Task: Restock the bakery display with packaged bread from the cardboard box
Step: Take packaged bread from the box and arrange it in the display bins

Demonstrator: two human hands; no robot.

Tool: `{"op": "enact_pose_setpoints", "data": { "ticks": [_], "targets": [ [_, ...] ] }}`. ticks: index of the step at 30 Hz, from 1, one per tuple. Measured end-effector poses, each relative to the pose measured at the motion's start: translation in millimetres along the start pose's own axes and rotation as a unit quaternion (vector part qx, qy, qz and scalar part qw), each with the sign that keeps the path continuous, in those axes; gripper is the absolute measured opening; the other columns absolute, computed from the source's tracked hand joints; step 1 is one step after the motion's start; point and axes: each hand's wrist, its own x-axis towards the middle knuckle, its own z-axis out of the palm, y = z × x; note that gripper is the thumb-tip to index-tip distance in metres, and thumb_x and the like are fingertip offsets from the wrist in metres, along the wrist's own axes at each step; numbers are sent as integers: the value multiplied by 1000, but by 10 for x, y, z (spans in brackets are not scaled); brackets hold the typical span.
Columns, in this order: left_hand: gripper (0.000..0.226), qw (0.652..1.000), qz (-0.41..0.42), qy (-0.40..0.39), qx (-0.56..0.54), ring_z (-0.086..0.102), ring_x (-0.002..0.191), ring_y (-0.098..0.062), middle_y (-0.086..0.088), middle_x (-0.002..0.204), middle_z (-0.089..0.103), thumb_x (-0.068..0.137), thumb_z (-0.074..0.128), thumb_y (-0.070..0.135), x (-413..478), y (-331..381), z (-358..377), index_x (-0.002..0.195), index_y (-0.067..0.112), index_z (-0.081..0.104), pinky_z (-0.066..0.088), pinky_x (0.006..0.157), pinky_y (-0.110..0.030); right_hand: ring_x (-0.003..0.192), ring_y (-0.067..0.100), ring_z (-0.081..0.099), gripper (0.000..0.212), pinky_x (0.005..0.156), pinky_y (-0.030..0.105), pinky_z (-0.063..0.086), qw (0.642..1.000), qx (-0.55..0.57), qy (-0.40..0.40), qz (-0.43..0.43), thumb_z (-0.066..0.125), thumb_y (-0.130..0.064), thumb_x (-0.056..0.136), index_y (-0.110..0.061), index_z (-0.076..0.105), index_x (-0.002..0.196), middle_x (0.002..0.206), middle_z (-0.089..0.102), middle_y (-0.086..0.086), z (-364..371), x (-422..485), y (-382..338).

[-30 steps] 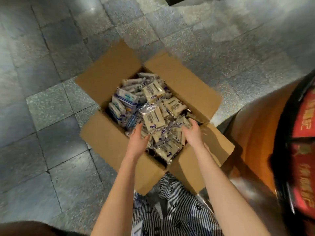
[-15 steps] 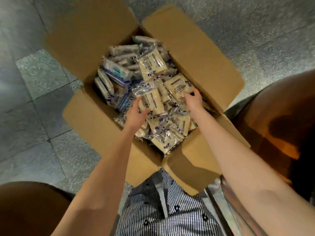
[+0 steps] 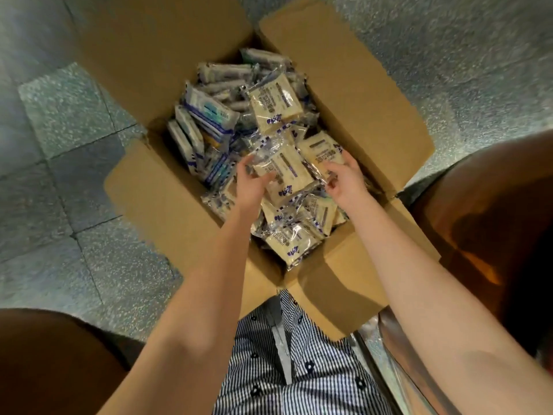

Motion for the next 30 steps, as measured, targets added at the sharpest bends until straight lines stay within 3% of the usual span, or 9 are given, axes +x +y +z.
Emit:
{"op": "enact_pose_setpoints", "data": {
  "ticks": [3, 6, 9, 13, 18, 20, 23, 25, 30],
  "targets": [
    [72, 1000, 5, 6, -10, 62, 109, -37, -12, 137, 51, 85, 71, 6, -69, 61, 38, 145, 24, 35, 53, 94, -45, 118, 23, 58, 69, 98, 41, 50, 1000, 5, -25, -2, 66, 2, 85, -30, 44, 142, 147, 44, 6, -82, -89, 140],
    [65, 1000, 19, 11, -6, 56, 118, -44, -16, 135, 53, 86, 72, 11, -221, 77, -6, 140, 29, 39, 49, 98, -55, 116, 25, 61, 69, 96, 41, 53, 999, 13, -47, -9, 64, 4, 86, -27, 42, 144, 144, 47, 9, -147, -295, 248],
    [60, 998, 50, 34, -16, 62, 98, -30, -2, 113, 57, 90, 69, 14, -527, 20, -173, 139, 29, 40, 55, 86, -40, 111, 25, 64, 69, 90, 40, 56, 998, 38, -42, -30, 62, 7, 86, -26, 43, 143, 143, 49, 10, -208, -557, 326],
    [56, 990, 96, 90, -41, 59, 115, -20, 4, 135, 51, 87, 71, 23, -1066, -185, -569, 131, 42, 42, 51, 99, -39, 110, 23, 64, 71, 97, 46, 53, 997, 41, -28, -62, 61, 12, 84, -25, 45, 143, 133, 57, 7, -184, -995, 444],
    [57, 975, 118, 177, -70, 51, 96, 11, 7, 130, 43, 94, 64, 12, -1725, -473, -1208, 143, 25, 39, 39, 67, 1, 122, 20, 57, 72, 106, 52, 44, 979, -127, -65, -148, 68, 9, 81, -34, 49, 136, 133, 56, -3, 75, -1532, 649],
    [57, 968, 132, 199, -80, 52, 91, 15, 2, 134, 45, 94, 63, 10, -1978, -604, -1555, 144, 25, 39, 41, 74, -2, 135, 19, 43, 74, 111, 47, 39, 948, -231, -87, -198, 70, 4, 82, -38, 47, 138, 148, 45, -1, 286, -1825, 741],
    [59, 958, 143, 218, -116, 55, 121, -17, -9, 144, 47, 91, 66, 15, -2351, -762, -2121, 139, 38, 41, 48, 100, -36, 129, 13, 45, 72, 102, 30, 42, 928, -259, -129, -234, 67, 7, 83, -36, 48, 138, 146, 44, -4, 638, -2263, 993],
    [60, 951, 149, 233, -136, 60, 118, -27, -13, 139, 53, 85, 68, 23, -2565, -885, -2506, 129, 54, 43, 51, 99, -50, 115, 7, 50, 70, 89, 20, 44, 916, -267, -155, -255, 65, 10, 84, -34, 49, 137, 135, 49, -6, 895, -2545, 1201],
    [61, 928, 178, 262, -197, 69, 85, -15, -16, 113, 64, 94, 58, 0, -3149, -1240, -3483, 142, 34, 41, 57, 64, -24, 114, 8, 46, 40, 93, 23, 40, 883, -288, -192, -317, 66, -10, 91, -23, 57, 129, 117, 51, -13, 1564, -3191, 1872]
  ]
}}
